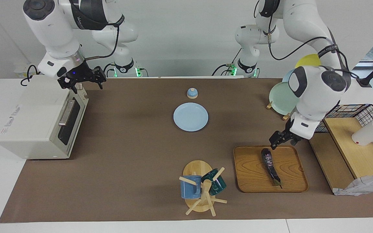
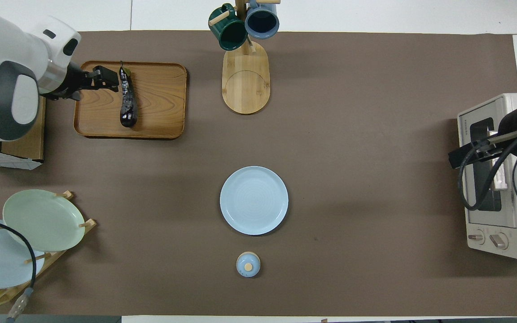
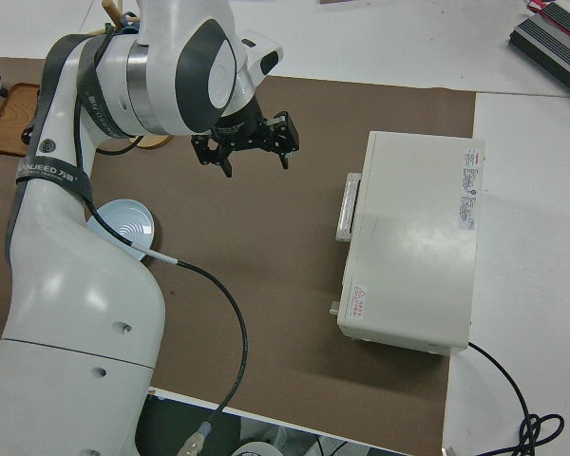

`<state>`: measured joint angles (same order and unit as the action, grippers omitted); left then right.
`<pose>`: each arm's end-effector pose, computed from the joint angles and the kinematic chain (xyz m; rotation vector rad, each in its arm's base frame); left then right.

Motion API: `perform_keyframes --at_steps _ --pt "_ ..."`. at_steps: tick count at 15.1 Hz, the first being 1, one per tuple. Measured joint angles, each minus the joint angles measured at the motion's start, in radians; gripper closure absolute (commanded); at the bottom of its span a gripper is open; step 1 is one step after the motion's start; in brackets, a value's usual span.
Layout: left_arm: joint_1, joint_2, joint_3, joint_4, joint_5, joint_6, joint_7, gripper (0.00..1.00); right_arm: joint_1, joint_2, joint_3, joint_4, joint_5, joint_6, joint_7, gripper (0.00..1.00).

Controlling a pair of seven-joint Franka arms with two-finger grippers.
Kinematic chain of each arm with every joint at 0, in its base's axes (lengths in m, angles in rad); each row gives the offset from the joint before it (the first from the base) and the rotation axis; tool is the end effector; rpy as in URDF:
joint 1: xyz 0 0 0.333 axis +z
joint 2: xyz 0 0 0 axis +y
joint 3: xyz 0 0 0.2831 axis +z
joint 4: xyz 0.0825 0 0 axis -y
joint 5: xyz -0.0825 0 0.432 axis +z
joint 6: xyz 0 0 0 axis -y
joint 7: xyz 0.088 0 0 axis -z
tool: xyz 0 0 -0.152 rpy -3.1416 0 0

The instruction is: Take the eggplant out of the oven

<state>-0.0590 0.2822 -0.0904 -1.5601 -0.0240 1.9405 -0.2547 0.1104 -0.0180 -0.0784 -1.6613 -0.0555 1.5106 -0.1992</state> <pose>0.6912 -0.1024 0.4038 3.0666 0.1806 0.1348 0.5814 0.0097 0.5064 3.0708 0.3573 -0.2118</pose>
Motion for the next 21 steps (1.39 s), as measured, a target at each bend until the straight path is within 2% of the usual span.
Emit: perform_keyframes --at_steps 3,6,10,12,14,18,21 --pt "0.0 -0.135 0.0 0.0 0.0 -0.162 -0.001 0.0 -0.02 0.0 -0.001 0.001 0.001 0.0 0.0 0.0" --pt "0.0 -0.233 0.0 -0.009 0.0 -0.296 -0.001 0.0 -0.015 0.0 0.0 0.004 0.001 0.026 0.0 0.0" --pt "0.0 -0.311 -0.001 -0.109 0.0 -0.327 -0.001 0.0 -0.018 0.0 0.0 0.005 0.001 0.032 0.0 0.0" --pt "0.0 -0.332 -0.001 -0.153 0.0 -0.327 -0.001 0.0 -0.018 0.0 0.0 0.005 0.001 0.032 0.0 0.0" --pt "0.0 -0.335 -0.001 -0.154 -0.008 -0.335 -0.001 0.0 -0.025 0.0 0.002 0.005 0.001 0.032 0.0 0.0" --pt "0.003 -0.317 0.006 -0.042 -0.012 -0.451 0.0 0.0 -0.08 0.0 0.047 0.005 0.001 0.032 0.0 0.0" --pt "0.013 -0.309 0.005 -0.027 -0.012 -0.46 0.024 0.0 -0.106 0.0 0.083 0.005 0.001 0.032 0.0 0.0"
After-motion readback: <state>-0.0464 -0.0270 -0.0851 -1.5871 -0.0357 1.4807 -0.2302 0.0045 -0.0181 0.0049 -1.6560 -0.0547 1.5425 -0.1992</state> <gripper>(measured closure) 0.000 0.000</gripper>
